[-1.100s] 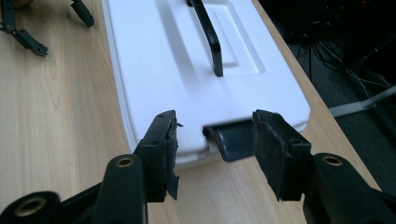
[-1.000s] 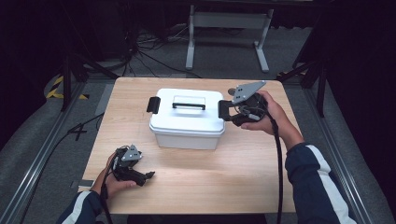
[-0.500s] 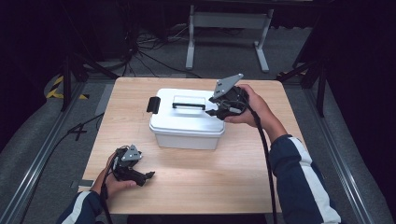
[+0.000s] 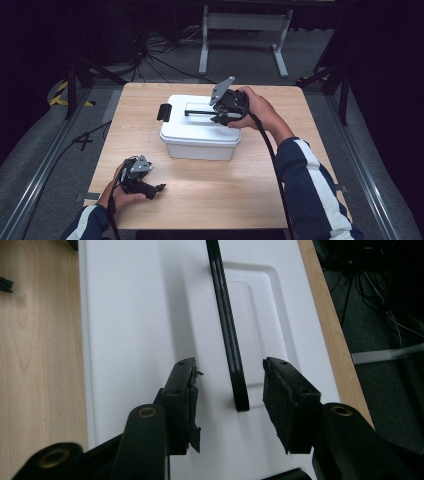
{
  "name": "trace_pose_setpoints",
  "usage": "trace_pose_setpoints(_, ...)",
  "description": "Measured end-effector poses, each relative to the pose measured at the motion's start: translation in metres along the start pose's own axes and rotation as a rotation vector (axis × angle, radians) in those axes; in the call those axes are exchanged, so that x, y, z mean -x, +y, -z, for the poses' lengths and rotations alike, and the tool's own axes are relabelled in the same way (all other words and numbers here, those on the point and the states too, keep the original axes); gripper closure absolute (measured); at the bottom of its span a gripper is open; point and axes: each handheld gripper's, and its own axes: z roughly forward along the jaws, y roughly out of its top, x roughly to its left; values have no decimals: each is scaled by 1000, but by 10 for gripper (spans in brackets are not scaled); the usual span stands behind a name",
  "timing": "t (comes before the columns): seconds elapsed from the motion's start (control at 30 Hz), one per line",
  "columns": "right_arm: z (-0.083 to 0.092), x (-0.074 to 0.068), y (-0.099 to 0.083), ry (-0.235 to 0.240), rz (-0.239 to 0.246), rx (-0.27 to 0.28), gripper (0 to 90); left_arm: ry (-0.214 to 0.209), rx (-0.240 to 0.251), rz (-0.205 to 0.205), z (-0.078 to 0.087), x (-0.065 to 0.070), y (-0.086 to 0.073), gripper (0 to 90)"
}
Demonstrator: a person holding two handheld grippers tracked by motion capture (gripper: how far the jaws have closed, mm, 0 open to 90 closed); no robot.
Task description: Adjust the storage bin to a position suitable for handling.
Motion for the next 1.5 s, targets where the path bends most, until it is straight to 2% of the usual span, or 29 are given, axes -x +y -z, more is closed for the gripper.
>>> trace_pose_setpoints(0.23,-12,2,9,-7,12,-45,593,-1,0,0,0,0,0,43)
trace_pose_setpoints(0.33,-15,4,10,3,28,-37,631,-2,0,0,0,0,0,42)
trace_pose_setpoints(0.47,-19,2,13,6,33,-55,669,-5,-1,-2,0,-1,0,43)
trace_pose_setpoints(0.6,-19,3,18,7,40,-34,715,-5,-1,-2,0,-1,0,43)
trace_pose_setpoints(0.77,-17,4,23,-3,42,-37,813,-4,-1,-2,0,-1,0,43)
trace_pose_setpoints(0.97,-19,1,27,0,65,-64,836,-5,-1,-2,0,-1,0,43)
trace_pose_setpoints(1.0,-19,1,27,-1,83,-68,839,-5,-1,-2,0,-1,0,43)
trace_pose_setpoints(1.1,-18,1,28,0,97,-73,845,-5,-1,-2,0,-1,0,43)
trace_pose_setpoints(1.23,-15,2,28,-1,94,-52,849,-5,-1,-2,0,-1,0,43)
trace_pose_setpoints(1.33,-11,4,28,-12,114,-32,850,-5,-1,-2,0,-1,0,43)
trace_pose_setpoints(1.4,-8,3,29,-20,104,-28,850,-5,-2,-3,0,-1,0,43)
trace_pose_setpoints(1.43,-7,5,29,-18,121,-19,850,-5,-2,-3,0,-1,0,43)
trace_pose_setpoints(1.5,-4,4,29,-21,107,-26,850,-5,-2,-3,0,-1,0,43)
